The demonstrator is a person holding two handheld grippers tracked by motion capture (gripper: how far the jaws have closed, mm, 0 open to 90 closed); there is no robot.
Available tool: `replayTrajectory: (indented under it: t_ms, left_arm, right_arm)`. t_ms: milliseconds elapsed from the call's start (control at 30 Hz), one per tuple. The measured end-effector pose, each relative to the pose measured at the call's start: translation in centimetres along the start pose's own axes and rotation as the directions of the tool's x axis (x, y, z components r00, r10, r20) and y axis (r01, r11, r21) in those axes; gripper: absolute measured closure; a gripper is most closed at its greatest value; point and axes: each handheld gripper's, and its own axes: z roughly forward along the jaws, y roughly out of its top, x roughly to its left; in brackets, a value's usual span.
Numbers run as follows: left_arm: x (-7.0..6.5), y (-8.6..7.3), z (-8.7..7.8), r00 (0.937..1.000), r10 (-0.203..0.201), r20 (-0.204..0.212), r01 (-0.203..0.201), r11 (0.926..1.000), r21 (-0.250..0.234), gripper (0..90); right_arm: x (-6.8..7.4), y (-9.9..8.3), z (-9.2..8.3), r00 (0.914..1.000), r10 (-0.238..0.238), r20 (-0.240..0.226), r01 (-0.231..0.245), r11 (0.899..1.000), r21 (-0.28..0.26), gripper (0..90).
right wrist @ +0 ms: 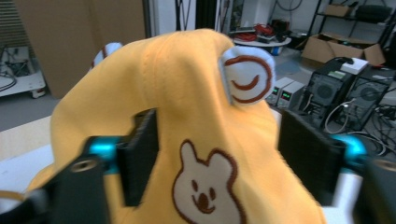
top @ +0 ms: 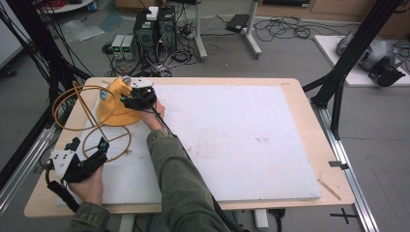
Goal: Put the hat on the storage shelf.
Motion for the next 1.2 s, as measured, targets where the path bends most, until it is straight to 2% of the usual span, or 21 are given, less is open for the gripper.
replayTrajectory:
  t_ms: [67, 100, 133, 233, 300, 400, 467, 567, 600, 700, 767, 867, 933, 967, 1000, 1100, 1200]
  left_arm:
    - [0.1, 0.0, 0.0, 1.0000, -0.007, -0.001, 0.007, 1.0000, 0.001, 14.6]
    - [0.2, 0.0, 0.0, 1.0000, -0.005, -0.001, 0.005, 1.0000, 0.003, 14.6]
    - [0.2, -0.1, 0.0, 1.0000, -0.009, -0.001, 0.009, 1.0000, 0.003, 14.6]
    - [0.3, -0.1, 0.0, 0.9999, -0.011, -0.002, 0.011, 0.9999, 0.003, 14.6]
    - [0.3, 0.0, -0.1, 0.9999, -0.014, -0.003, 0.014, 0.9999, 0.001, 14.6]
    - [0.4, -0.1, 0.0, 0.9999, -0.015, 0.000, 0.015, 0.9999, 0.003, 14.6]
    - [0.3, -0.1, 0.0, 0.9998, -0.017, 0.002, 0.017, 0.9998, 0.004, 14.6]
    - [0.3, -0.1, -0.1, 0.9999, -0.017, 0.003, 0.017, 0.9999, 0.003, 14.6]
    - [0.3, -0.1, -0.1, 0.9998, -0.018, 0.003, 0.018, 0.9998, 0.003, 14.6]
    - [0.3, 0.0, -0.1, 0.9997, -0.024, 0.005, 0.024, 0.9997, 0.000, 14.7]
    - [0.3, 0.0, -0.1, 0.9997, -0.022, 0.003, 0.022, 0.9997, 0.002, 14.6]
    - [0.4, -0.1, -0.1, 0.9997, -0.023, -0.002, 0.023, 0.9997, 0.009, 14.7]
    - [0.4, -0.1, -0.1, 0.9996, -0.028, -0.003, 0.028, 0.9995, 0.010, 14.7]
    - [0.5, -0.1, -0.1, 0.9996, -0.029, -0.002, 0.029, 0.9995, 0.009, 14.7]
    - [0.4, -0.1, -0.1, 0.9996, -0.030, -0.001, 0.030, 0.9995, 0.009, 14.7]
    - [0.3, -0.1, -0.1, 0.9997, -0.025, 0.007, 0.025, 0.9996, 0.011, 15.0]
    - [0.3, -0.1, -0.1, 0.9997, -0.020, 0.015, 0.020, 0.9997, 0.014, 15.9]
  right_arm:
    - [0.2, -0.1, 0.1, 0.9999, -0.014, -0.006, 0.014, 1.000, 0.015, 46.3]
    - [0.3, -0.1, 0.2, 0.9999, -0.006, -0.014, 0.006, 1.000, 0.022, 56.5]
    - [0.3, -0.1, 0.2, 0.9999, -0.006, -0.014, 0.006, 1.000, 0.022, 56.5]
    - [0.6, 0.0, 0.2, 1.0000, -0.005, -0.008, 0.006, 1.000, 0.027, 78.4]
    - [0.8, 0.1, 0.2, 0.9999, -0.012, -0.010, 0.012, 0.999, 0.030, 87.0]
    - [1.3, 0.2, 0.1, 0.9998, -0.018, 0.002, 0.018, 0.999, 0.040, 88.0]
    - [1.4, 0.3, -0.1, 0.9999, -0.005, 0.010, 0.005, 0.999, 0.035, 88.1]
    - [1.4, 0.4, -0.4, 0.9999, 0.009, 0.013, -0.010, 0.999, 0.034, 88.2]
    - [1.3, 0.6, -0.7, 0.9999, -0.004, 0.017, 0.004, 1.000, 0.027, 88.2]
    - [1.2, 0.9, -1.1, 0.9996, -0.005, 0.028, 0.004, 1.000, 0.017, 88.2]
    - [0.8, 1.3, -1.6, 0.9996, 0.010, 0.025, -0.010, 1.000, 0.005, 88.2]
    - [0.3, 1.9, -2.4, 0.9993, 0.000, 0.036, 0.001, 1.000, -0.022, 88.2]
    - [-0.5, 2.9, -3.7, 0.9982, 0.020, 0.057, -0.016, 0.998, -0.064, 88.2]
    - [-0.5, 2.9, -3.7, 0.9982, 0.020, 0.057, -0.016, 0.998, -0.064, 88.2]
    - [-1.1, 3.8, -4.8, 0.9969, 0.019, 0.076, -0.011, 0.994, -0.106, 88.2]
    - [-1.6, 4.5, -5.8, 0.9957, 0.026, 0.089, -0.014, 0.990, -0.140, 88.2]
    - [-2.4, 5.8, -7.6, 0.9924, 0.048, 0.114, -0.023, 0.978, -0.207, 88.2]
